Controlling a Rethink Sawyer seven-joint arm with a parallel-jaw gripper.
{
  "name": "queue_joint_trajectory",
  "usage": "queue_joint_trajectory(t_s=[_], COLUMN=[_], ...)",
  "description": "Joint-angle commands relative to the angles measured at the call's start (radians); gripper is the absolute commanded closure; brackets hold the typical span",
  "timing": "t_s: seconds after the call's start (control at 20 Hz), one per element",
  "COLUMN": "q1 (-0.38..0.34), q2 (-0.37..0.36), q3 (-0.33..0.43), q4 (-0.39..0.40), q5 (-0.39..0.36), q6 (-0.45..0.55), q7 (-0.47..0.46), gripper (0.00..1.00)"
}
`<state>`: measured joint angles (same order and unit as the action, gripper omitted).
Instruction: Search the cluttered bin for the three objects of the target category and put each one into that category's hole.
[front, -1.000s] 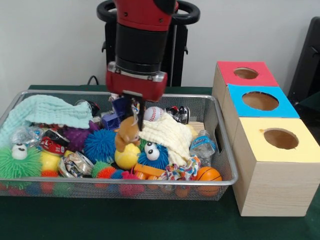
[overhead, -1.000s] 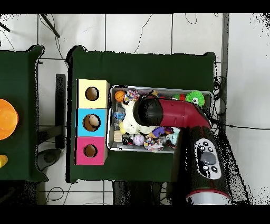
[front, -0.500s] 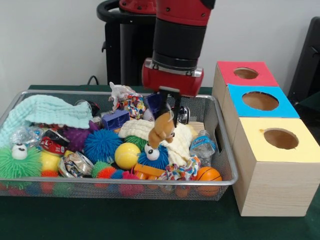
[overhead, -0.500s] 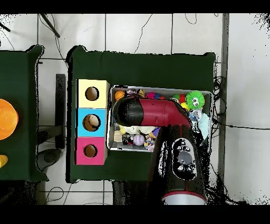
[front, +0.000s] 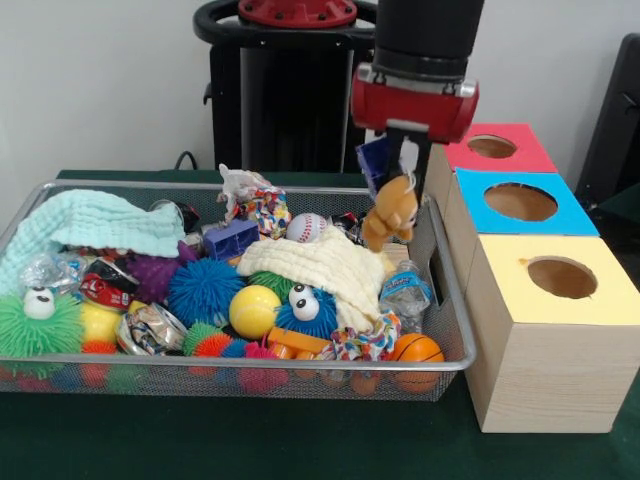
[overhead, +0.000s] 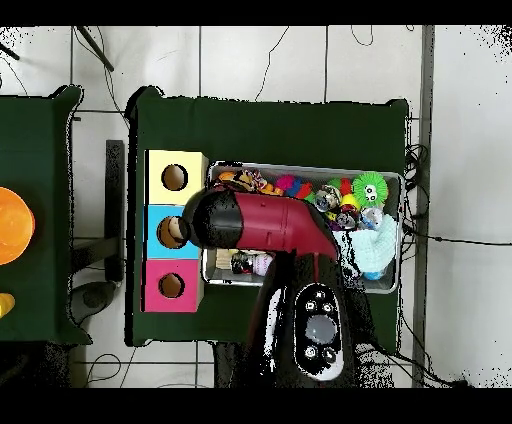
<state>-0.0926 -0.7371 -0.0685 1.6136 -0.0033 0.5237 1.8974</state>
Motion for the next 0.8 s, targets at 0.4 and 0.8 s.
queue_joint_trajectory(t_s=[0.4,0.8], q1=[-0.154,-0.267], q2=[-0.068,0.080], q3=[0.222,0.306], q4=[0.258,0.149], q5=[0.233,0.152], q6=[0.097,0.030], q7=[-0.002,-0.076], gripper=[1.00,1.00])
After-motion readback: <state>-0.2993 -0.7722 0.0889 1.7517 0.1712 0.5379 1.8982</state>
